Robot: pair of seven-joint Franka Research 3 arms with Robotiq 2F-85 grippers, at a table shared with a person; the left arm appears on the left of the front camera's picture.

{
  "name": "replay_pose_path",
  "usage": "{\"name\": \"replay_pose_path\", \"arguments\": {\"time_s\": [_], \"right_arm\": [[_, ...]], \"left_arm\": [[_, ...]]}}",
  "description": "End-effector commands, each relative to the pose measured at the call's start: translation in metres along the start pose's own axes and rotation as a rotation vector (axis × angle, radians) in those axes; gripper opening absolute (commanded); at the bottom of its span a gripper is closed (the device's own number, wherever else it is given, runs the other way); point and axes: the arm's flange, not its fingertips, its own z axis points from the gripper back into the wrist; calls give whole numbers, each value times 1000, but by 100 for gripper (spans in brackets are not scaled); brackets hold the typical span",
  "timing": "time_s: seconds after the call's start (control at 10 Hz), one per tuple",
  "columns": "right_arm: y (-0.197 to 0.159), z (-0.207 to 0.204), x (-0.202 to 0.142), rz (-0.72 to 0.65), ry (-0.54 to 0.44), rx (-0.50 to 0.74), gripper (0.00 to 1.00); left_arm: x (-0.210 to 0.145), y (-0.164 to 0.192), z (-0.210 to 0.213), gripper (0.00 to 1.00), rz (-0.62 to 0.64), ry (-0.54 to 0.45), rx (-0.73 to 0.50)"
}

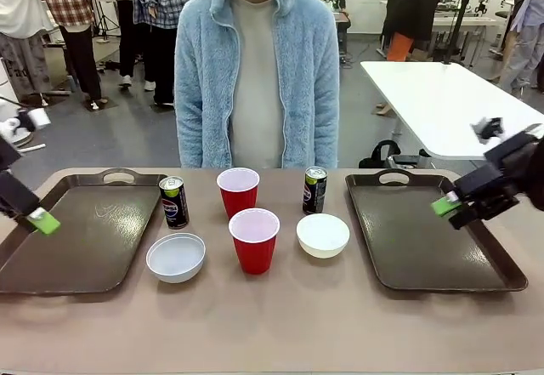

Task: Prepare tableware on both trays.
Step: Pick up a Picnic Bowl from the table and place it on a Handle tray.

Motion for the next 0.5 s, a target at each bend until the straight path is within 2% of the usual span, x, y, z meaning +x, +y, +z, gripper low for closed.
{"name": "replay_pose_path", "arguments": {"time_s": [0.0,0.1,0.4], "right_arm": [[-23,12,-1,-51,-30,109,100],[-36,24,-7,-83,-60,133,100],[-65,43,-29,-160,-112,174,100]], "left_arm": [[-4,43,10,100,98,-58,-105],[-16,70,15,100,158,-142,-133],[-53,113,26,100,269,-255,-159]]}}
